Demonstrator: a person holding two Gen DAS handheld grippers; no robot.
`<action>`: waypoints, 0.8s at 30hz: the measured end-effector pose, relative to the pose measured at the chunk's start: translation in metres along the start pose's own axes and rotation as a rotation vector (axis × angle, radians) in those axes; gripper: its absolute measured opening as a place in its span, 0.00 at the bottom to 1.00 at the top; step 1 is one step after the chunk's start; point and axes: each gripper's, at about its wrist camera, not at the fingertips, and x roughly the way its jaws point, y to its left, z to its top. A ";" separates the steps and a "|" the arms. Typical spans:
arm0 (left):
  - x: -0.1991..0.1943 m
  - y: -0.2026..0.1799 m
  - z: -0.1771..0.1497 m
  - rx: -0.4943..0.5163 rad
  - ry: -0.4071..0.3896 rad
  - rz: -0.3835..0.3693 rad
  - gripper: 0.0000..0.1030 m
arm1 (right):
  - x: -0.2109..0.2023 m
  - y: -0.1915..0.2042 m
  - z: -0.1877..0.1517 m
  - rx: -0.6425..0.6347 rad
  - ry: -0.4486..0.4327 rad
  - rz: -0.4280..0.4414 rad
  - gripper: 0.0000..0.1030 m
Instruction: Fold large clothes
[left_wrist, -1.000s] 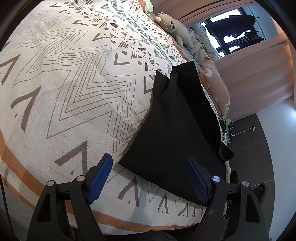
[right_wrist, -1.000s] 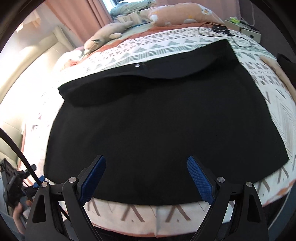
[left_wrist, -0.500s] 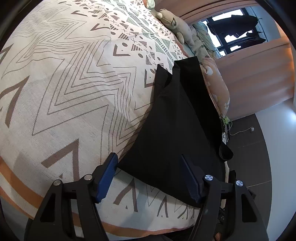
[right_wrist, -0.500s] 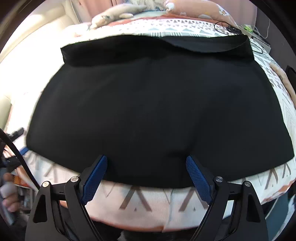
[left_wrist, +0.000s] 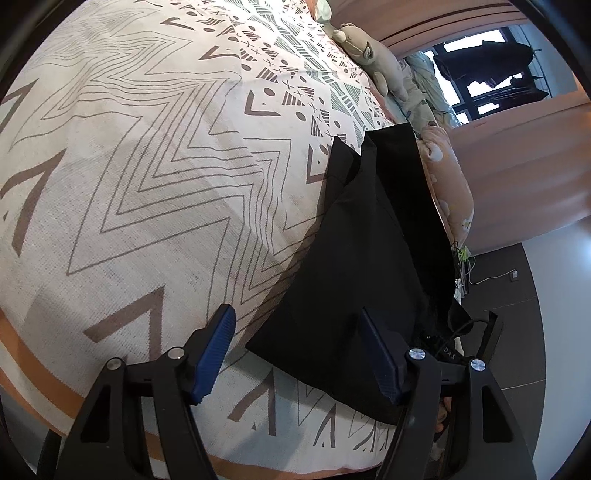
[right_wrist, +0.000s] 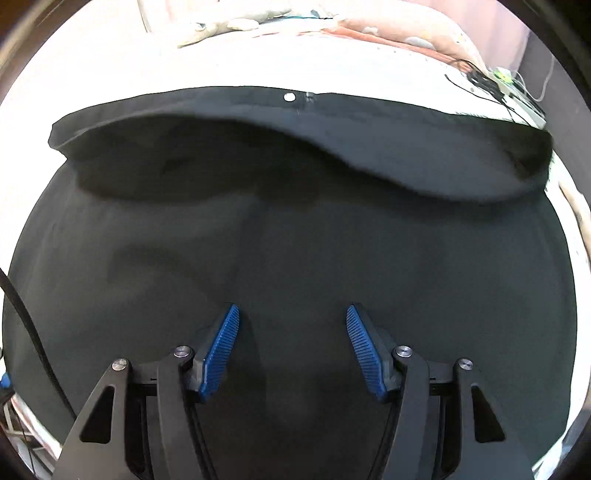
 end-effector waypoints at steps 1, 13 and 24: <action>0.000 0.000 0.000 -0.005 -0.002 0.001 0.67 | 0.006 0.002 0.009 -0.008 -0.003 -0.004 0.57; 0.001 0.001 0.008 -0.043 -0.014 0.008 0.67 | 0.068 -0.004 0.099 -0.007 -0.001 -0.022 0.57; 0.000 0.005 0.008 -0.089 -0.008 -0.005 0.67 | 0.116 -0.014 0.156 0.043 0.000 -0.017 0.57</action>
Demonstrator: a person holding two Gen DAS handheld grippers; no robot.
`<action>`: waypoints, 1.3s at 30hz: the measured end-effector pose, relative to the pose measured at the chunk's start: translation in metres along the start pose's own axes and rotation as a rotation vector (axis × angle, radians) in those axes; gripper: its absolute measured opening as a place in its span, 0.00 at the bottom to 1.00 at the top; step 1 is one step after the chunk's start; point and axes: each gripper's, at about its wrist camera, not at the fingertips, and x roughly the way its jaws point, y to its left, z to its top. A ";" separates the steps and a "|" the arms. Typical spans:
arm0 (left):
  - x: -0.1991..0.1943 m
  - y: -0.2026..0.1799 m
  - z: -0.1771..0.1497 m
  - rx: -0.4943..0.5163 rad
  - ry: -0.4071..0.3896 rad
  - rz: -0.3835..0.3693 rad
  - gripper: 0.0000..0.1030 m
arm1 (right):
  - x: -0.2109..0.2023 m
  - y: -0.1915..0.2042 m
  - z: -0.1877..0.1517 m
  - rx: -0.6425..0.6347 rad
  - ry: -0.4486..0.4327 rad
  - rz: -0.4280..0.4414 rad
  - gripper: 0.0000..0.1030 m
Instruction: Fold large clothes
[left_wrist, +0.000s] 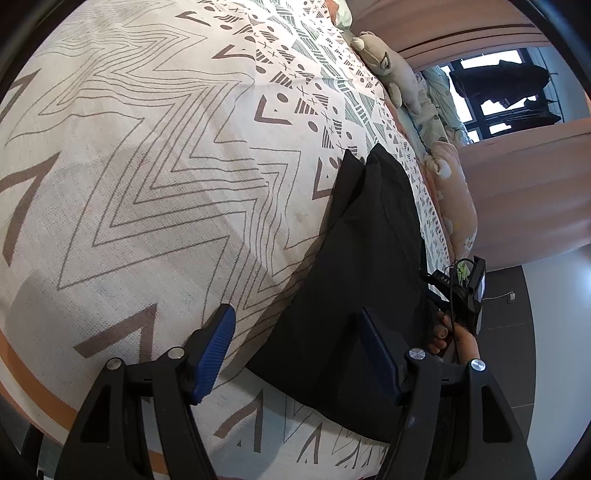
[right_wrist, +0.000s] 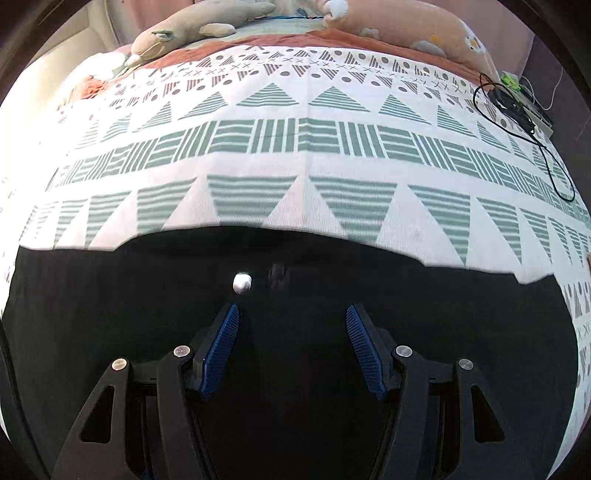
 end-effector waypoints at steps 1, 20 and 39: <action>-0.001 0.001 -0.001 -0.007 0.003 -0.009 0.67 | 0.002 -0.001 0.002 0.005 0.005 0.009 0.57; 0.026 0.005 -0.003 -0.076 0.131 -0.173 0.67 | -0.130 -0.045 -0.078 0.031 -0.063 0.255 0.50; 0.035 -0.024 0.004 0.019 0.113 -0.208 0.22 | -0.189 -0.050 -0.201 0.019 0.007 0.309 0.50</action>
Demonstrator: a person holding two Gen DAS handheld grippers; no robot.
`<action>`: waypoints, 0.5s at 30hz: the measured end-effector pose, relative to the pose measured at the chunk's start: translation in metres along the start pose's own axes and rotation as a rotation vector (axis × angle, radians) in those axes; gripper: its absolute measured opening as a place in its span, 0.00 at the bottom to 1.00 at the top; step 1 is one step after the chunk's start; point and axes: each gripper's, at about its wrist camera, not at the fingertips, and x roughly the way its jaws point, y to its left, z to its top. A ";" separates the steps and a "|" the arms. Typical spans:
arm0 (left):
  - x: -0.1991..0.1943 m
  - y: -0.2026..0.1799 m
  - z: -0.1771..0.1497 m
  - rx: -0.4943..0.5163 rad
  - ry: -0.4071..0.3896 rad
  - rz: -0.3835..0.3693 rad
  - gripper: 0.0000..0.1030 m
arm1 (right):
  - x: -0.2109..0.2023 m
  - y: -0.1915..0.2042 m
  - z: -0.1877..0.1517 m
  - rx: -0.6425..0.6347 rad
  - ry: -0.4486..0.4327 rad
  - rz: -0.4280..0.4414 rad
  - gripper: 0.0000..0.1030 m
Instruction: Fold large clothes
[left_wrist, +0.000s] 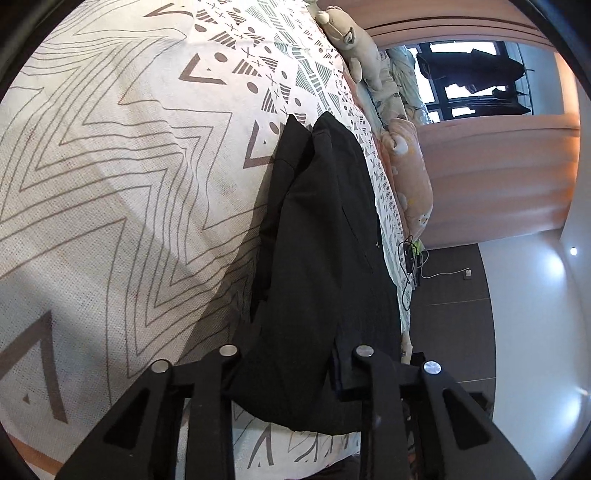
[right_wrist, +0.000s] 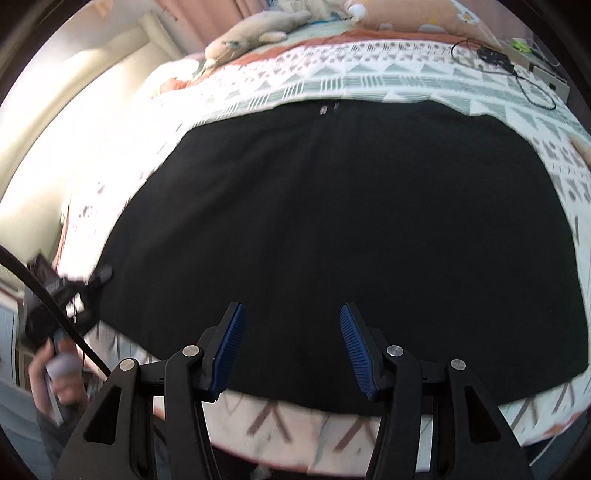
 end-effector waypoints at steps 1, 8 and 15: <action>-0.001 -0.002 0.001 0.003 -0.003 -0.004 0.22 | 0.001 0.001 -0.005 -0.004 0.009 -0.013 0.50; -0.007 -0.041 0.005 0.049 -0.011 -0.093 0.16 | 0.032 -0.006 -0.020 -0.003 0.052 -0.049 0.50; -0.003 -0.101 0.008 0.126 0.010 -0.191 0.16 | 0.046 -0.025 -0.005 0.065 0.023 -0.025 0.50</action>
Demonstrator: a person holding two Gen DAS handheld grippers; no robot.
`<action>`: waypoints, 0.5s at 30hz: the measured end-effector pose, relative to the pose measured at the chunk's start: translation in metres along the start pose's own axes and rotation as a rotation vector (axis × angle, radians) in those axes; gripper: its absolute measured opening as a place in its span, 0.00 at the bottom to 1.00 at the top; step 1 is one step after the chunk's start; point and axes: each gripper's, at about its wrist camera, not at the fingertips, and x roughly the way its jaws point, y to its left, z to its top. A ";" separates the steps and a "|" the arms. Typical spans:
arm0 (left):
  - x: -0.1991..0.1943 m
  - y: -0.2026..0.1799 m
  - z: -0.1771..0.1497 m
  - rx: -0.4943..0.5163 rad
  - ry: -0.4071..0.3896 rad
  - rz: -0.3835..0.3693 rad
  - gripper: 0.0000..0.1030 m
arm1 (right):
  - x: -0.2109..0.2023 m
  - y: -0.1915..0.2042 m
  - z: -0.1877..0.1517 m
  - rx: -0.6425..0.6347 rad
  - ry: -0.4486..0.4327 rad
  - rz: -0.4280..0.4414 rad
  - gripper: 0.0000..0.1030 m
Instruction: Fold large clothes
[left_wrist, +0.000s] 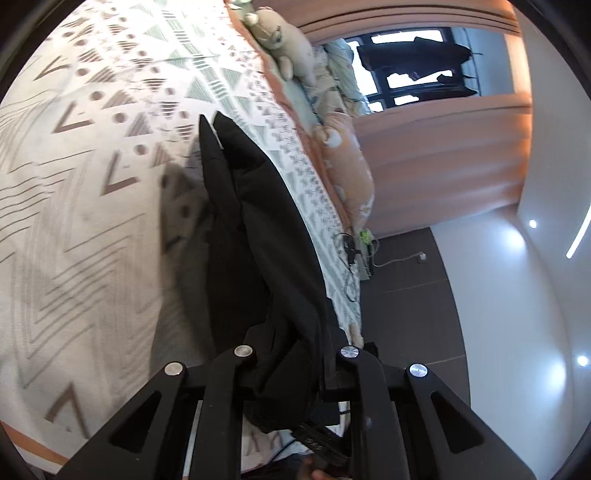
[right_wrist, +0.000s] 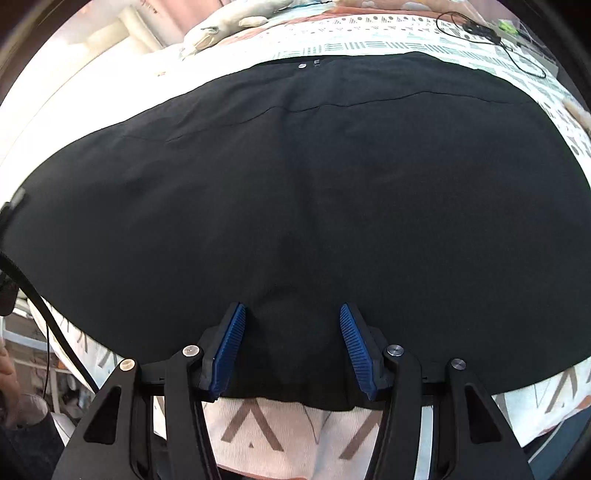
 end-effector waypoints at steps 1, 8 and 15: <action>0.003 -0.009 0.001 0.014 0.005 -0.009 0.16 | 0.000 -0.003 0.002 0.008 -0.002 0.011 0.50; 0.031 -0.068 -0.002 0.104 0.055 -0.086 0.15 | -0.016 -0.037 0.013 0.110 -0.034 0.152 0.50; 0.066 -0.120 -0.020 0.194 0.117 -0.103 0.15 | -0.064 -0.076 0.014 0.151 -0.149 0.182 0.50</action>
